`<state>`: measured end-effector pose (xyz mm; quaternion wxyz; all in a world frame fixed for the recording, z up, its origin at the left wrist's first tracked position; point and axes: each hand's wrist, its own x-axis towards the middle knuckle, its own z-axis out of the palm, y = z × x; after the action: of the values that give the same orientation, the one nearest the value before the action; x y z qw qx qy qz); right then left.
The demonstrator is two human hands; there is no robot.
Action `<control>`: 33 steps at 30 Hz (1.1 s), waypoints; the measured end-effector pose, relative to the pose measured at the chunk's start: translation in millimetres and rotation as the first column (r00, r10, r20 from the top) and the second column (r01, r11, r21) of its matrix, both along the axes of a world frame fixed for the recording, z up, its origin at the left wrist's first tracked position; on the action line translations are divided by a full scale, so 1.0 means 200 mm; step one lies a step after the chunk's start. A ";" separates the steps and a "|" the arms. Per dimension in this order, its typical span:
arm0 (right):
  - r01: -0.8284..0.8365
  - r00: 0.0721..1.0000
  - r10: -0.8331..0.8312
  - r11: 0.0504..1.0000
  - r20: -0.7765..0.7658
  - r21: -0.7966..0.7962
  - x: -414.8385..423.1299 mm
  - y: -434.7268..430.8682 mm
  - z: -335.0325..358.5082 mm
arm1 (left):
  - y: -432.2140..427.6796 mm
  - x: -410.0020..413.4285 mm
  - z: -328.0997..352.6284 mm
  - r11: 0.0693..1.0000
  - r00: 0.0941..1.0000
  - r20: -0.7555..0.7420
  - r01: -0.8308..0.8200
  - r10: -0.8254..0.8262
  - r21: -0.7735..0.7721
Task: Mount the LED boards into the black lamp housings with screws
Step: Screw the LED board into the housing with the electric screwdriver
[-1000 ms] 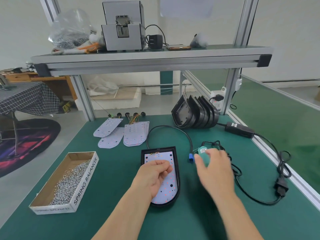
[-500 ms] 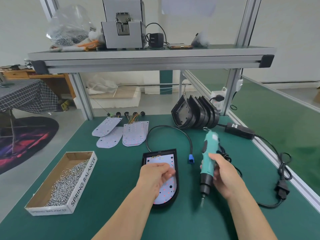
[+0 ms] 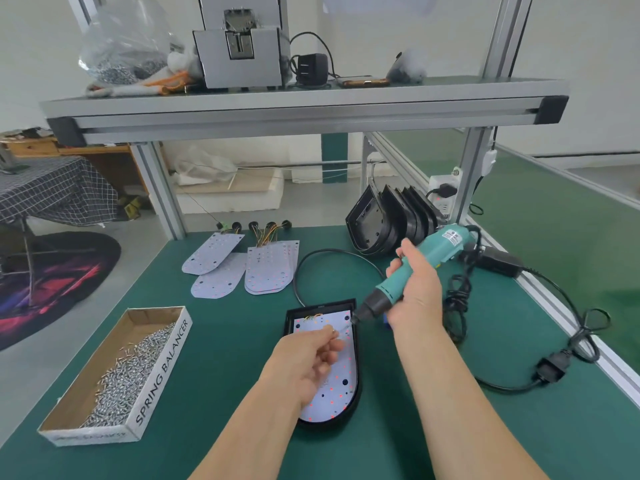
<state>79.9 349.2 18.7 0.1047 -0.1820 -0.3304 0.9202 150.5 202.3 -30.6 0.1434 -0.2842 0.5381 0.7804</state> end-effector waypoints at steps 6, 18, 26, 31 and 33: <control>0.193 0.980 -0.185 0.972 -0.067 0.136 -0.04 -0.09 0.01 | -0.02 0.00 -0.01 0.999 1.000 0.007 0.004 -0.004 0.039; 0.224 0.974 -0.210 0.938 -0.082 0.265 -0.01 -0.11 0.01 | -0.02 0.00 -0.01 0.998 1.000 0.006 -0.017 0.017 0.060; 0.204 0.979 -0.194 0.943 -0.067 0.263 0.01 -0.10 -0.01 | -0.01 0.01 0.00 0.998 1.000 -0.004 -0.026 0.026 0.056; 0.244 0.970 -0.230 0.928 -0.084 0.282 0.02 -0.11 -0.02 | 0.00 0.02 0.00 0.999 0.998 -0.035 -0.049 0.050 0.018; 0.259 0.966 -0.247 0.920 -0.080 0.293 0.02 -0.11 -0.02 | 0.01 0.02 0.00 0.998 0.997 -0.040 -0.062 0.063 0.033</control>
<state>83.2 326.8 14.7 0.2559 -0.1859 -0.4379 0.8415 154.9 203.8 -29.7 0.1123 -0.2827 0.5194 0.7986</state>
